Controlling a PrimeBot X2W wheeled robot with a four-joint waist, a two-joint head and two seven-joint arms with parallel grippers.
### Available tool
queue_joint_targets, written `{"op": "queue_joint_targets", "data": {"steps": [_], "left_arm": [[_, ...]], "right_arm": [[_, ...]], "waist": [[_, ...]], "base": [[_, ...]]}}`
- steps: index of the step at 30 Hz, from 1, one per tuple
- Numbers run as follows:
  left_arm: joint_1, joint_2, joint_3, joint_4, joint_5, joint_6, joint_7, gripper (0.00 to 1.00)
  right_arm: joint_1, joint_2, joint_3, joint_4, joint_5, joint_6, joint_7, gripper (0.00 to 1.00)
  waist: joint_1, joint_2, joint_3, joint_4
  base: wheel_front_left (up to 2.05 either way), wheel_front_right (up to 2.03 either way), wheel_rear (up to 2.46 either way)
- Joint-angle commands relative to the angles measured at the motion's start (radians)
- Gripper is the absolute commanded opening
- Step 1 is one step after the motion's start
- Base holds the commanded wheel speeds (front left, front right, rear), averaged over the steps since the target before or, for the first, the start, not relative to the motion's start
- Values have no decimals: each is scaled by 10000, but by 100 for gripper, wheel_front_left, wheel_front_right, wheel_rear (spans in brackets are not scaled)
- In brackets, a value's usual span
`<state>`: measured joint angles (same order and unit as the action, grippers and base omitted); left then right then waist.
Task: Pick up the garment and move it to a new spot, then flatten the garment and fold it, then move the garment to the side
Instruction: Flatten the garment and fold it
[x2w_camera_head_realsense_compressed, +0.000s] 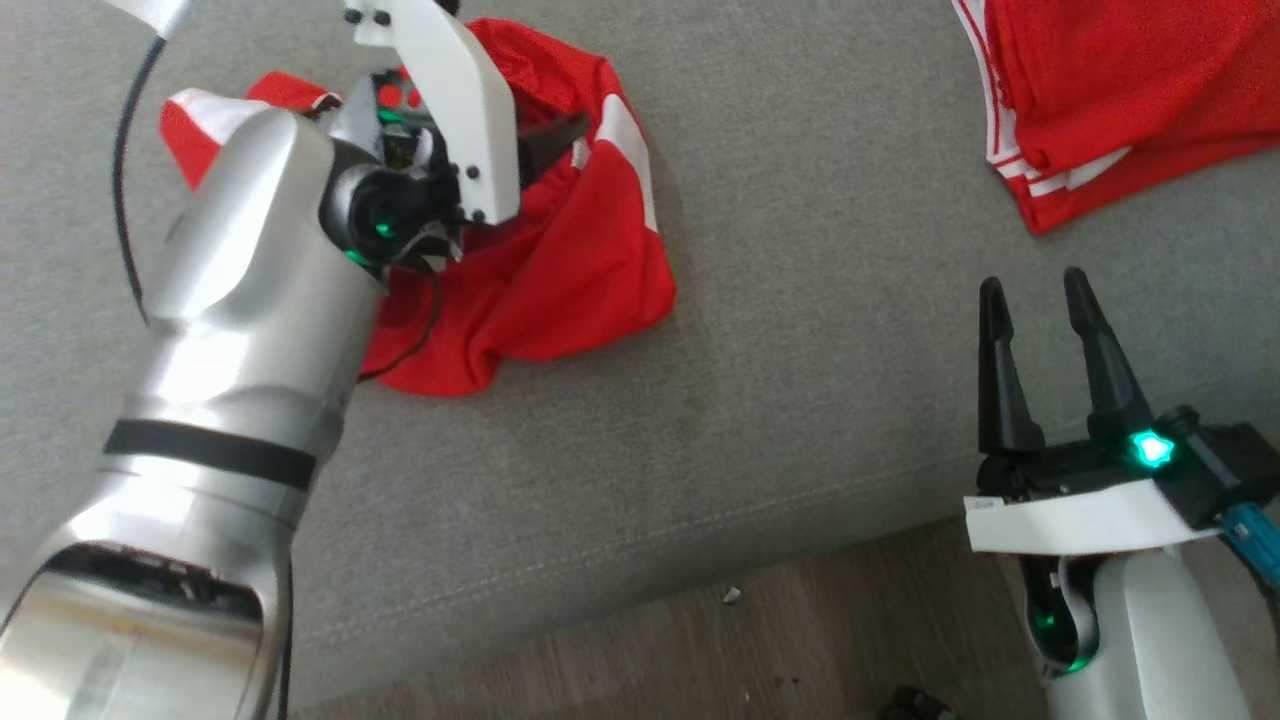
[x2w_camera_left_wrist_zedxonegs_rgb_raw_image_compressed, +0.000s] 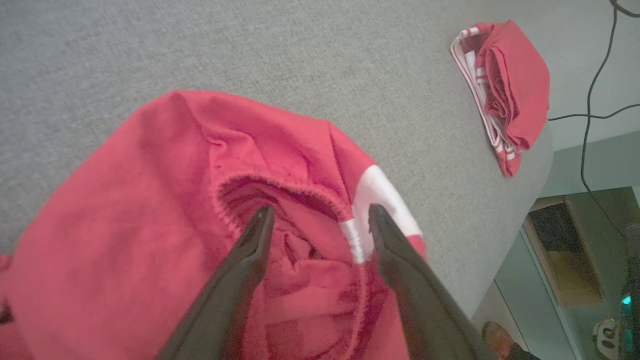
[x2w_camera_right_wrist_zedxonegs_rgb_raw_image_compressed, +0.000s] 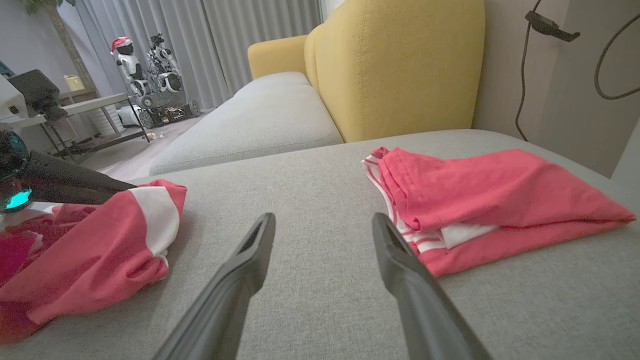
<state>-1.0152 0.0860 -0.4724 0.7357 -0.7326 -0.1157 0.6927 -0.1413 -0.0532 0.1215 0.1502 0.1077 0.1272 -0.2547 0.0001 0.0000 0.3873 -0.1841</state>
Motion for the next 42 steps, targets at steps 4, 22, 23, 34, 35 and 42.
{"op": "queue_joint_targets", "data": {"steps": [4,22,23,34,35,42], "left_arm": [[-703,386,92,-28,126,-75,-173,100],[-688,842,-1210,-790,-1124,-147,335,0],[-749,869,-1237,-901,-1231,-147,284,0],[-2557,520,-623,-2139,-2343,-148,-845,0],[-2674,438,-569,-2303,-2544,-149,-747,0],[-1418,1750,-713,-4170,-2864,-111,65,0]], "right_arm": [[-284,27,239,-244,185,35,-70,100],[-303,29,93,1,392,35,-70,100],[-303,29,92,28,401,35,-70,100],[-32,29,117,271,470,35,-70,100],[22,29,89,275,458,35,-70,100],[373,29,-24,311,263,35,-70,100]], "waist": [[-1,0,174,-181],[-1,0,-30,-318],[-1,0,-99,-312],[-1,0,-1184,-20],[-1,0,-1279,62],[-1,0,-1544,861]], "base": [[0,0,0],[0,0,0],[0,0,0],[0,0,0],[0,0,0],[0,0,0]]}}
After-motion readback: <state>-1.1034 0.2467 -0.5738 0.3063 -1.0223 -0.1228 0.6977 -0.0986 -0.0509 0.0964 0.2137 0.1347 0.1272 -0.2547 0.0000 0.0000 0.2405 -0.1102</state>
